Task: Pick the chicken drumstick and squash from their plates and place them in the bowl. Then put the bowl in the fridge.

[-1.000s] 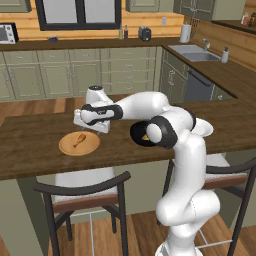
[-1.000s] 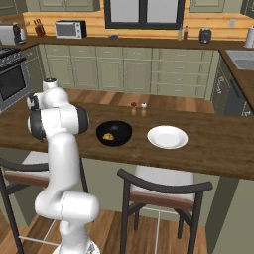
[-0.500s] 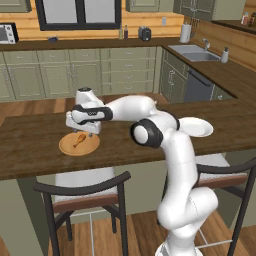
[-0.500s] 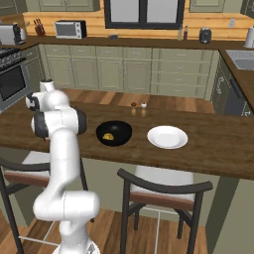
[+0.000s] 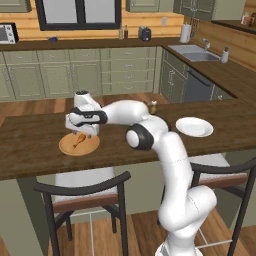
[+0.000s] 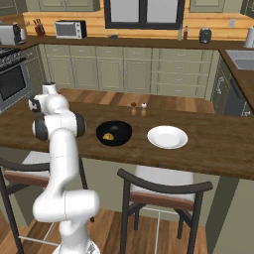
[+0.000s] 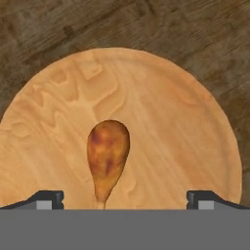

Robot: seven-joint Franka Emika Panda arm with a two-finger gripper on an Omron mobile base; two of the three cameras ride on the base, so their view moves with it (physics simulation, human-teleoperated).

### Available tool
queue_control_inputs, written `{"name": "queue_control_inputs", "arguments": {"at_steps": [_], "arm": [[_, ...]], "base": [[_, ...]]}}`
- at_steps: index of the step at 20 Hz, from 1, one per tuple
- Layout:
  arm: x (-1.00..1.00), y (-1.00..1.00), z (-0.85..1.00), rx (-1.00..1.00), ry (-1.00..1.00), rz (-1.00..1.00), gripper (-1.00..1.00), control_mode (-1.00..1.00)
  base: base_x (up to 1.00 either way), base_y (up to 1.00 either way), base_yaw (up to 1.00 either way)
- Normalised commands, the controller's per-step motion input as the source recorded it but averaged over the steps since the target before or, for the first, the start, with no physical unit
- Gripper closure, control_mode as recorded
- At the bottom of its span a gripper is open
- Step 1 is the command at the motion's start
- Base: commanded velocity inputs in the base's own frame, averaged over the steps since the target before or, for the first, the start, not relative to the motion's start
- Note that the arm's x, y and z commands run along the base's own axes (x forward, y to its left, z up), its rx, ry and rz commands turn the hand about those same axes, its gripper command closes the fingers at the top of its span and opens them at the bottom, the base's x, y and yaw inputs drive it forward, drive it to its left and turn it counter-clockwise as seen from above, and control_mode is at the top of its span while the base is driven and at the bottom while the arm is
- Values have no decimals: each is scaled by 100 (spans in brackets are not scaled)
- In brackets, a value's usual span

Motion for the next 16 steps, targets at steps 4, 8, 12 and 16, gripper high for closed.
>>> {"name": "queue_control_inputs", "arguments": {"at_steps": [4, 8, 12, 16], "arm": [[35, 2, -32, 0, 0, 0, -100, -100], [34, 8, -21, 0, 0, 0, -100, -100], [20, 21, -11, 0, 0, 0, -100, -100], [0, 26, -30, 0, 0, 0, 100, -100]], "base": [[0, 0, 0], [0, 0, 0], [0, 0, 0], [0, 0, 0]]}}
